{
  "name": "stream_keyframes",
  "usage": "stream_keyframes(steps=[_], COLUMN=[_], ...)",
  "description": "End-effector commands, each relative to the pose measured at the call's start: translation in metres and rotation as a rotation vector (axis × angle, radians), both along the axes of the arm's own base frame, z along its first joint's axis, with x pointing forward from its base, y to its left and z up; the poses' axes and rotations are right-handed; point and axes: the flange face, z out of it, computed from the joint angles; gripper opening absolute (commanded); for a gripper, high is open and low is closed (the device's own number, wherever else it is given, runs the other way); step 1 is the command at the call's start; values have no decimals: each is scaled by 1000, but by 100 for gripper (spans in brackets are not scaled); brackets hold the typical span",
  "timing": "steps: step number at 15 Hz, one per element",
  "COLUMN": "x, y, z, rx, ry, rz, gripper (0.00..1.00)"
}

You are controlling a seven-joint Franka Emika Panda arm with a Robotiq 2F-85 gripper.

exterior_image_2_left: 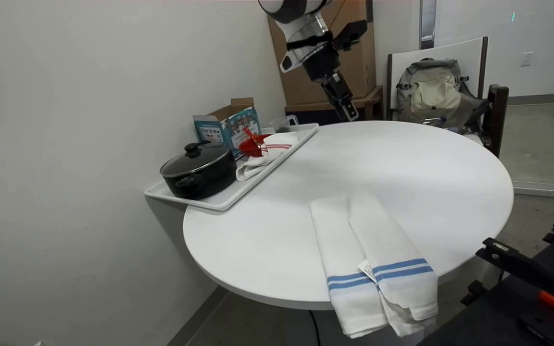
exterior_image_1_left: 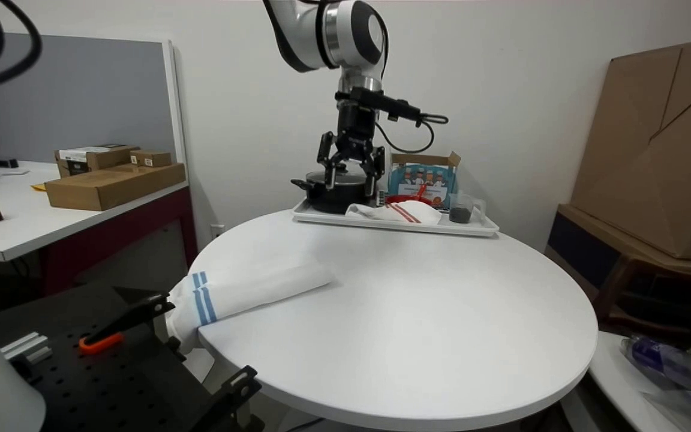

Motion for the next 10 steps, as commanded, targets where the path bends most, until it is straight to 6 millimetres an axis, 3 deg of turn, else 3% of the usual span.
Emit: stream_keyframes(steps=[1,5,10], x=[24,40,43], y=[4,11,28], z=[-40,-82,-121], rx=[37,69,94], ry=[15,36,87], rz=[64,64,41], gripper=[100,100,100])
